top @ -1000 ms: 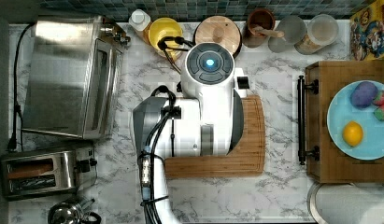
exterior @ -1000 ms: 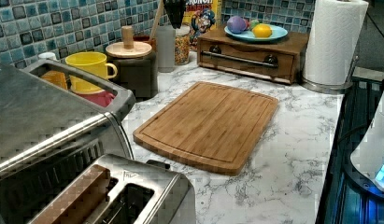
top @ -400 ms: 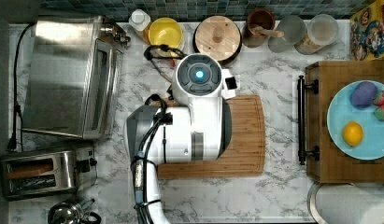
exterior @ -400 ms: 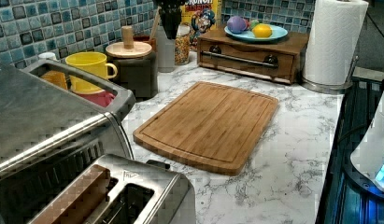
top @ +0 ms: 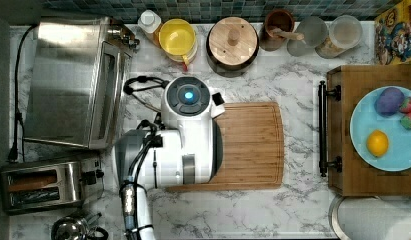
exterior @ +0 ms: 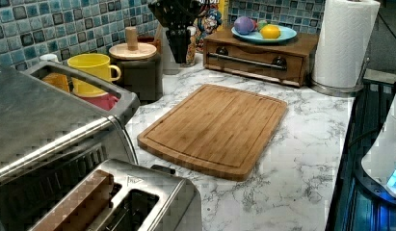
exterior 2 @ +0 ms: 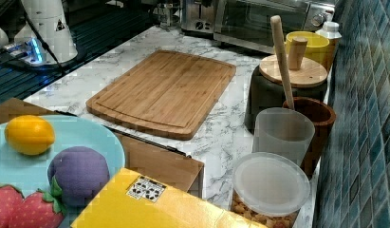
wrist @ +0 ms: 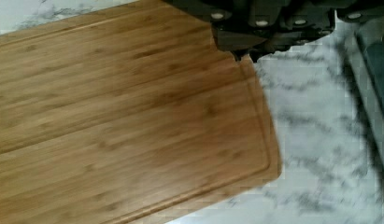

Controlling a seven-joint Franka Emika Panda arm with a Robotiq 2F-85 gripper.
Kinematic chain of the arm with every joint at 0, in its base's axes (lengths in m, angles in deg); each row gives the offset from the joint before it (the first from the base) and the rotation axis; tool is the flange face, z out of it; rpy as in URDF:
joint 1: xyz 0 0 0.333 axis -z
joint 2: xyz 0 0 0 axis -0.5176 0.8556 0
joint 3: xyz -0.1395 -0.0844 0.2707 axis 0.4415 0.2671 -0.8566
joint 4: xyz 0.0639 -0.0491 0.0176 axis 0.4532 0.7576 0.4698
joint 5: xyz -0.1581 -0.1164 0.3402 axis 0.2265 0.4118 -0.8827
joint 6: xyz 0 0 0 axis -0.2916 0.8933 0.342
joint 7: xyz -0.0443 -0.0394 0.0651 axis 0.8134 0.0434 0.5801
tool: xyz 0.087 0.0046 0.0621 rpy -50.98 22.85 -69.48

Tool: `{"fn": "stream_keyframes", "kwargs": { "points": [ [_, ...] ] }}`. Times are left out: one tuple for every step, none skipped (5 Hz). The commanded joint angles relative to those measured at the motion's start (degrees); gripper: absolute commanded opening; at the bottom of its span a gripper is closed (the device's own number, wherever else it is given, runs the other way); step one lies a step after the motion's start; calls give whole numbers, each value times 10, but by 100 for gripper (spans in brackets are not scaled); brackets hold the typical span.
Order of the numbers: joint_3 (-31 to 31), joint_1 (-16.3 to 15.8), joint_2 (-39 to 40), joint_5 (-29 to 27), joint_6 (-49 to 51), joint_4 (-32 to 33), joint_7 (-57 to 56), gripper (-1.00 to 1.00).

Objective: Turn on the toaster.

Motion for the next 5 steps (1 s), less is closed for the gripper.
{"fn": "stream_keyframes", "kwargs": {
  "points": [
    [-68,-46,-66,-34,-43,25,-92,-100],
    [-88,-46,-62,-43,-27,16,-113,-100],
    [-105,-54,-52,-41,-16,15,-109,-100],
    [-114,-71,-55,-43,-3,21,-106,-100],
    [-133,-83,-43,-29,6,17,-97,-100]
  ]
}}
